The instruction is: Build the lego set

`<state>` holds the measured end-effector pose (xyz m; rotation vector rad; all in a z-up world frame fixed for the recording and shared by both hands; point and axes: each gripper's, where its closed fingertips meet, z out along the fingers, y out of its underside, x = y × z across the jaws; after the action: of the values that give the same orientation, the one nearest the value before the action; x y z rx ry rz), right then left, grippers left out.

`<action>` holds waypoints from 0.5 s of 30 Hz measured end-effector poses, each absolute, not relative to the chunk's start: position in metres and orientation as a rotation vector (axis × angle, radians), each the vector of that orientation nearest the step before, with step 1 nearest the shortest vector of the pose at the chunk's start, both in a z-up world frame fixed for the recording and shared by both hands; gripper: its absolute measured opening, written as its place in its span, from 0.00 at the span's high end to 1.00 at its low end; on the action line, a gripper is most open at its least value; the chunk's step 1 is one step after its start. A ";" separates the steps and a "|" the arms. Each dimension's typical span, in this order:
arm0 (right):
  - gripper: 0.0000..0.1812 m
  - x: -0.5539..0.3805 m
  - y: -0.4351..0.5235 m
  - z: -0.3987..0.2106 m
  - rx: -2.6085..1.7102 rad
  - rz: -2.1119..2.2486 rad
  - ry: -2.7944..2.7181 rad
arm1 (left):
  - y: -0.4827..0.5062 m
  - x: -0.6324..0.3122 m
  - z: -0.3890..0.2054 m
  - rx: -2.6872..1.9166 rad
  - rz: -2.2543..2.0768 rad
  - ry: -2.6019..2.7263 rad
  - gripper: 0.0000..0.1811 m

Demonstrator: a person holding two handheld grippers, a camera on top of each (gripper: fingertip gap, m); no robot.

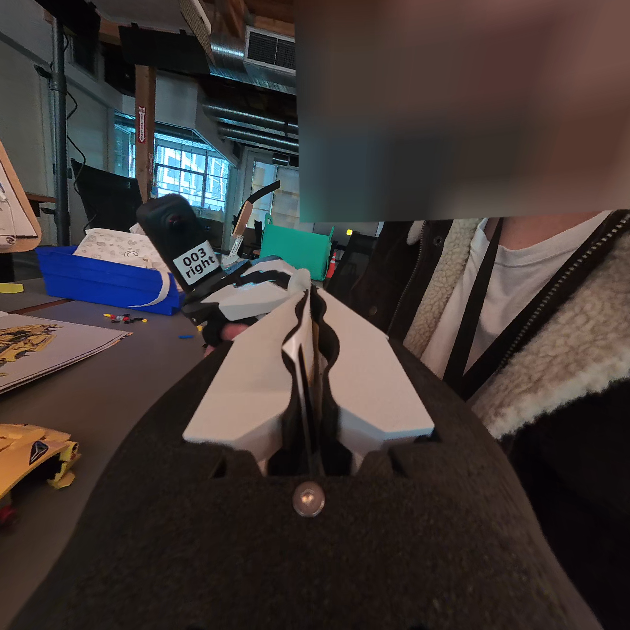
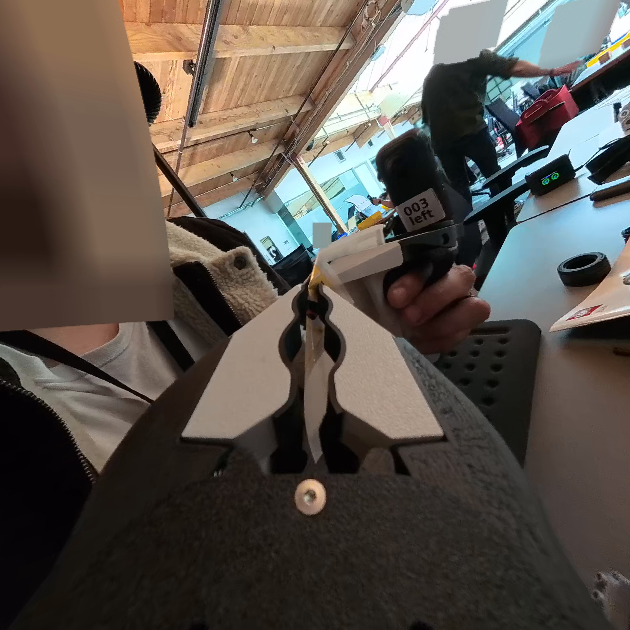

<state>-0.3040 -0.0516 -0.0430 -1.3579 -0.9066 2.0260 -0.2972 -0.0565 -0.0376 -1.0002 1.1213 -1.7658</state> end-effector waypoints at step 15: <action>1.00 -0.299 -0.044 -0.048 -1.385 1.980 -0.907 | -0.059 -0.300 -0.038 -1.013 -1.722 1.160 1.00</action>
<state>-0.2992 -0.0445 -0.0477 -1.3850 -0.9074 1.9798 -0.3004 -0.0588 -0.0380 -1.0130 1.1599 -1.7223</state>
